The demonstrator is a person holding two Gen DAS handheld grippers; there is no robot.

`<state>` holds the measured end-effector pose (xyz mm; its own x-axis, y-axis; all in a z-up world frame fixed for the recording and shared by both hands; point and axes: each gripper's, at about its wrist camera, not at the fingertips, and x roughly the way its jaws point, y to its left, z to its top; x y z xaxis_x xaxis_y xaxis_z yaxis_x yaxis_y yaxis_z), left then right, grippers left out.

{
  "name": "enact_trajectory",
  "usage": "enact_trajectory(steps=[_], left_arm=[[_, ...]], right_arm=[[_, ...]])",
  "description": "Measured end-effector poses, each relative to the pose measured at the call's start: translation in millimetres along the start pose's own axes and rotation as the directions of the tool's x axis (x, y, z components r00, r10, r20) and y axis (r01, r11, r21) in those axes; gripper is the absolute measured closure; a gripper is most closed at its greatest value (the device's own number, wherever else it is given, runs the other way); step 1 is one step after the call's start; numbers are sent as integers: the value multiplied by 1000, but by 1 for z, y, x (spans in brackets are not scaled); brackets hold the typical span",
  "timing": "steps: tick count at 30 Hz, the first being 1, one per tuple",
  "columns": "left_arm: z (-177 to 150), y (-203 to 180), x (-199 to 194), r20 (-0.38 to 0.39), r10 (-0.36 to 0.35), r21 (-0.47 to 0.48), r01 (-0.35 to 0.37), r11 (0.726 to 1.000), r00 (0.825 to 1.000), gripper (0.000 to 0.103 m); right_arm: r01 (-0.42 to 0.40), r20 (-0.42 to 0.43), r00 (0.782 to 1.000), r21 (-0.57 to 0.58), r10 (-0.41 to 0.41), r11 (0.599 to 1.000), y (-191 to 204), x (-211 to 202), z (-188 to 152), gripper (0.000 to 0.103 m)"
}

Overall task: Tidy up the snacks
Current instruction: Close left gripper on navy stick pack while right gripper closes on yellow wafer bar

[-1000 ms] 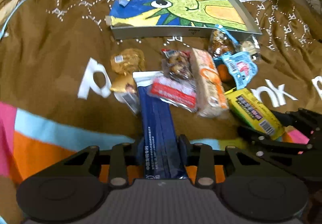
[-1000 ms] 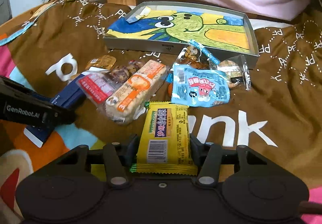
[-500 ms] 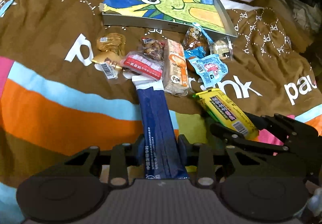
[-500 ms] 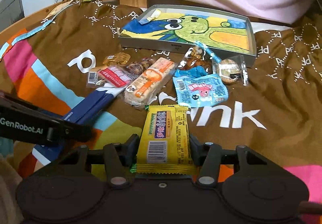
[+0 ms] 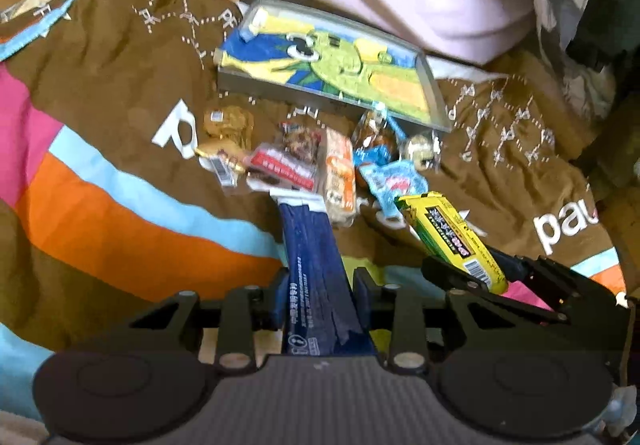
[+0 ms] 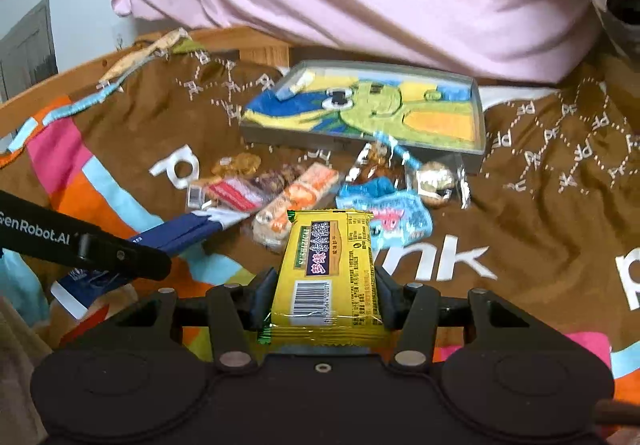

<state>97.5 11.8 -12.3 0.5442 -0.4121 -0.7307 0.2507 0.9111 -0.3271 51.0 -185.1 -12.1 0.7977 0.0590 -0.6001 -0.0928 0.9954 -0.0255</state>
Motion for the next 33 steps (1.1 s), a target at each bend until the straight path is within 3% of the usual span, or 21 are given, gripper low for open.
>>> enact_trajectory(steps=[7,13,14,15,18,29,33], left_arm=[[12,-4,-10,100,17,12,-18,1000,995,67],[14,-4,-2,79,33,11,-34,999,996,68],[14,-4,-2,80,34,8,-35,999,996,71],[14,-3,-3,87,33,7,-34,999,996,84],[15,-2,-6,103,28,11,-30,1000,994,84],[13,1,2,59,23,4,-23,1000,998,85],[13,5,15,-31,-10,-28,9,1000,999,85]], right_arm=[[-11,56,998,-16,12,1000,1,-5,7,50],[-13,54,998,-39,15,999,2,-1,10,50],[-13,54,998,-40,15,999,1,-1,10,50],[-14,55,998,-42,17,999,1,-1,11,50],[-20,64,998,-47,23,999,1,-1,14,50],[-38,59,997,-71,42,997,3,3,17,50],[-39,41,998,-70,42,997,2,6,16,50]])
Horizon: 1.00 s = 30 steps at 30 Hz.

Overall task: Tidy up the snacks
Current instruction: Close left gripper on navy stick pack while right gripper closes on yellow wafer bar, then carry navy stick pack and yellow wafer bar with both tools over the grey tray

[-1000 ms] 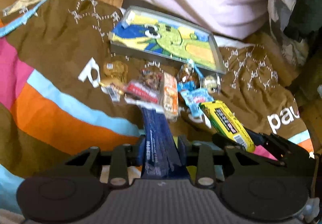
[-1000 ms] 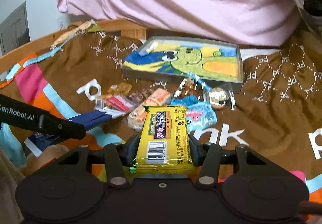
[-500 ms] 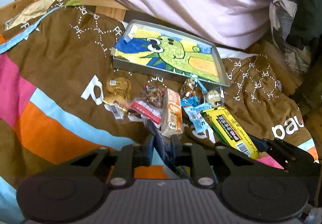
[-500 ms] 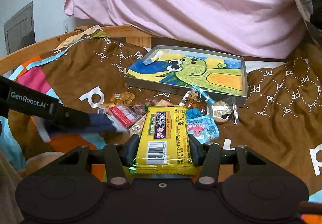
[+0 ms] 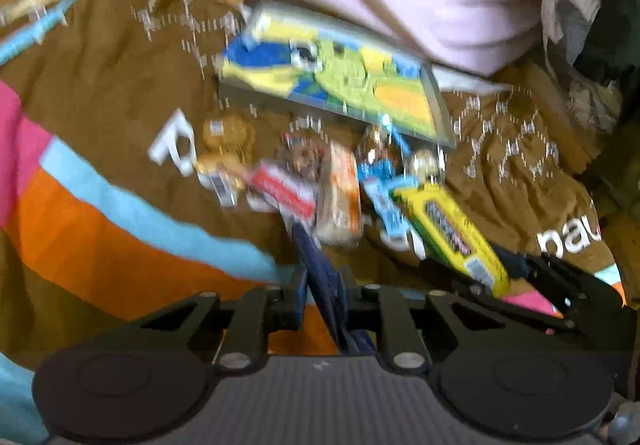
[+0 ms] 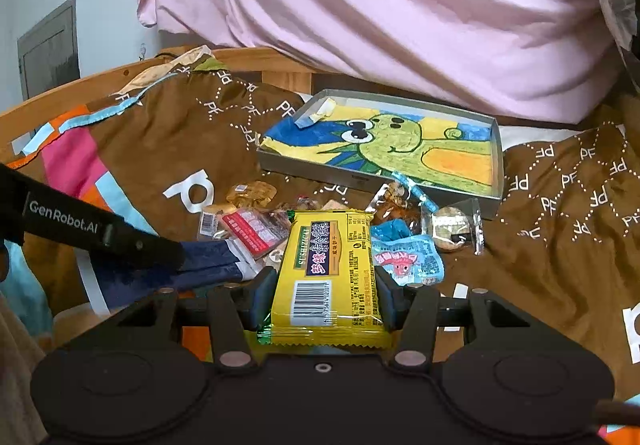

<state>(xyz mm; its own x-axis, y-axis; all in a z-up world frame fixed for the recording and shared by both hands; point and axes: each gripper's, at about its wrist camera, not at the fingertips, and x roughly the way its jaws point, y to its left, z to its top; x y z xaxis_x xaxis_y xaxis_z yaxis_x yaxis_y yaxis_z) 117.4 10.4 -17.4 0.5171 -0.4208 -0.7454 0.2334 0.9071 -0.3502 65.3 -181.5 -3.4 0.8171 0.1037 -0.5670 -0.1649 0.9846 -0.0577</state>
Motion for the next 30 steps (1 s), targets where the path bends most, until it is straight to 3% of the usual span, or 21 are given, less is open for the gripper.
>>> enact_trajectory(steps=[4,9,11,14,17,30], left_arm=[[0,5,25,-116,4,-26,-7,1000,993,83],[-2,0,46,-157,34,9,-33,999,987,54],[-2,-4,50,-159,35,31,-31,999,987,47],[-3,-11,59,-163,72,77,-60,995,984,47],[-6,-18,64,-159,127,148,-104,984,979,57],[-13,-18,39,-93,128,111,-117,987,987,70]], right_arm=[[15,-11,1000,4,-15,1000,-1,1,-1,50],[19,-16,1000,0,-19,1000,-4,0,1,50],[18,-12,1000,-10,-18,1000,-4,-1,2,50],[20,-5,1000,-24,-20,1000,-4,-1,3,50],[25,7,1000,-17,-25,1000,-6,-4,5,50],[29,30,999,28,-30,999,-16,-9,4,50]])
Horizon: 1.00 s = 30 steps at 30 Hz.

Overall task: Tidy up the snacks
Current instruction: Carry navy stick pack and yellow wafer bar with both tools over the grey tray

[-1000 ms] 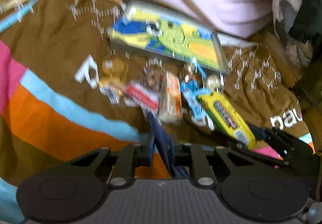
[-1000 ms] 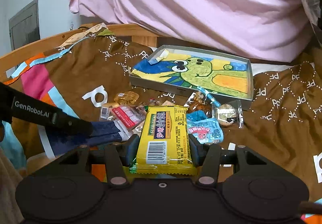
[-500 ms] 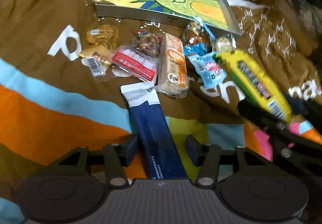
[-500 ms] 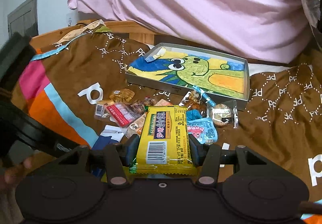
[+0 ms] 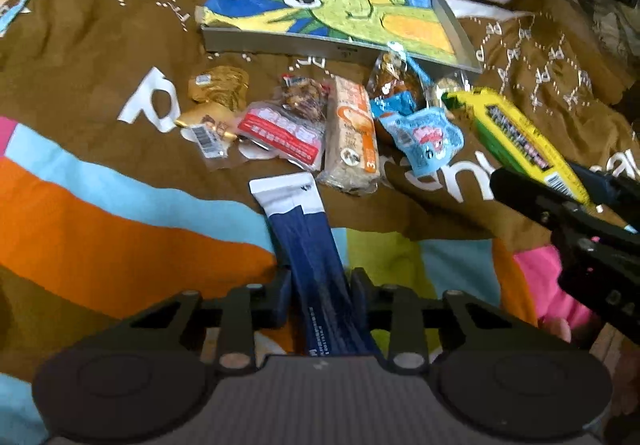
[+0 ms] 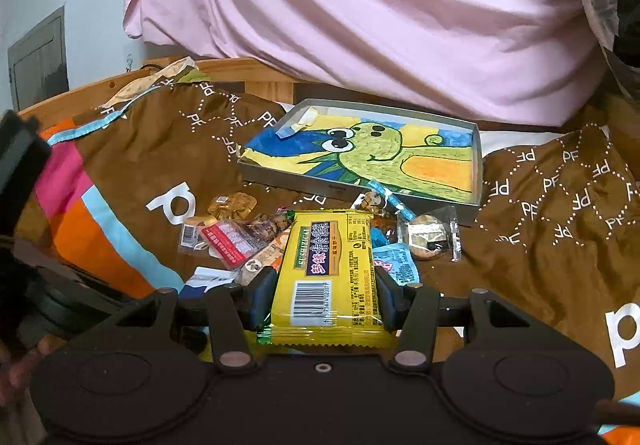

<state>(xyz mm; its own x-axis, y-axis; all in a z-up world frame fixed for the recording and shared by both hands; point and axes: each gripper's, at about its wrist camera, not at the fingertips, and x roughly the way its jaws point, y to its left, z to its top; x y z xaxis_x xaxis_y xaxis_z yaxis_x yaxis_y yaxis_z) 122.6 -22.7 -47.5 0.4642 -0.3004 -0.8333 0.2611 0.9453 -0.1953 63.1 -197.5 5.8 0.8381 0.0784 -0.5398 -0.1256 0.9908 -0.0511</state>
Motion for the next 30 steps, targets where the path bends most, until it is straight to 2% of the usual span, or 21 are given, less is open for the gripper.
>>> enact_trajectory(steps=[5,12,17,21,26,30], left_arm=[[0,2,-17,71,-10,-20,12,1000,997,74],[-4,4,-25,81,-25,-47,29,998,996,76],[-17,12,-44,121,-72,-116,87,989,990,76],[-20,15,-58,168,-67,-133,90,987,984,76],[12,9,-66,197,-86,-97,107,989,977,76],[53,-9,-65,236,-94,-9,98,995,967,76]], right_arm=[[3,14,1000,-7,-3,1000,2,-2,0,50],[5,7,1000,-17,-5,1000,3,-1,-2,50],[-5,4,1000,-23,5,1000,4,0,-3,50],[-12,8,1000,-27,13,1000,6,-1,-3,50],[-37,28,999,-29,37,999,4,-4,10,50],[-21,83,996,-127,31,992,-3,4,34,50]])
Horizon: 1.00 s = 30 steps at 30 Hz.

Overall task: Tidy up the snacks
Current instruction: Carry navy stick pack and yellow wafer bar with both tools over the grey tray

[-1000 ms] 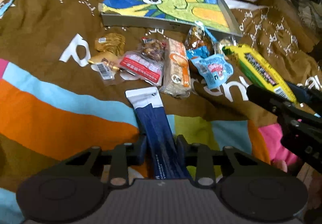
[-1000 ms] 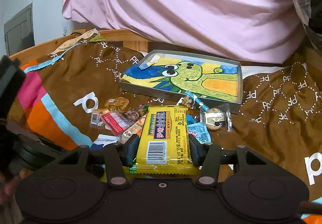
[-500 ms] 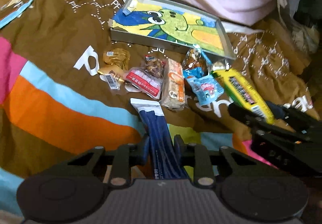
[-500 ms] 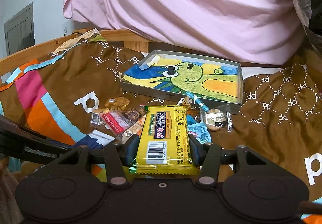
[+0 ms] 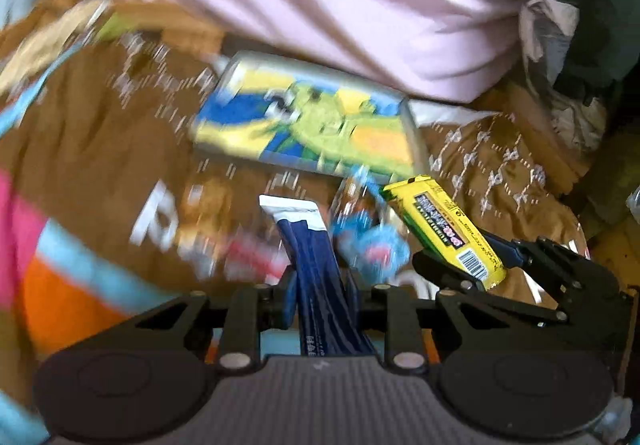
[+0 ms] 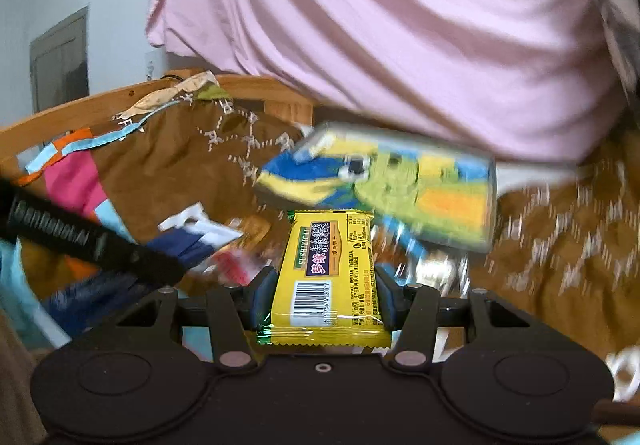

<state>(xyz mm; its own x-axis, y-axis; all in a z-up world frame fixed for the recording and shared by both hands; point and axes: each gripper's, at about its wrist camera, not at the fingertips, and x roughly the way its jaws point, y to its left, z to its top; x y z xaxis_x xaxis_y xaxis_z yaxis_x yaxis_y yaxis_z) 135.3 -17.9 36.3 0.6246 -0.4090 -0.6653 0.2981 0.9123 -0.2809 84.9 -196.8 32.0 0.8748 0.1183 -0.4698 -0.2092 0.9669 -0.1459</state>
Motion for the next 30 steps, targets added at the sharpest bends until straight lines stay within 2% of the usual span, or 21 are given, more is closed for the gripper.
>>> enact_trajectory(steps=[5,10,13,21,25,30], left_arm=[[52,-12,37,69,-30,25,28,999,997,76],[89,-14,94,99,-43,-37,47,998,994,76],[106,-17,129,116,-47,-60,54,997,992,76],[136,-16,199,140,-53,-78,64,995,989,75],[144,-12,225,135,-32,-67,41,997,990,75],[146,-8,255,117,-7,-57,14,998,993,75]], right_arm=[[53,55,997,5,-53,999,-40,31,22,50],[84,104,990,64,-91,994,-81,70,27,50],[88,100,990,128,-101,988,-102,95,25,50],[128,104,983,199,-151,972,-134,150,30,50],[129,104,983,180,-150,975,-138,175,32,50],[136,63,987,164,-148,977,-140,198,29,50]])
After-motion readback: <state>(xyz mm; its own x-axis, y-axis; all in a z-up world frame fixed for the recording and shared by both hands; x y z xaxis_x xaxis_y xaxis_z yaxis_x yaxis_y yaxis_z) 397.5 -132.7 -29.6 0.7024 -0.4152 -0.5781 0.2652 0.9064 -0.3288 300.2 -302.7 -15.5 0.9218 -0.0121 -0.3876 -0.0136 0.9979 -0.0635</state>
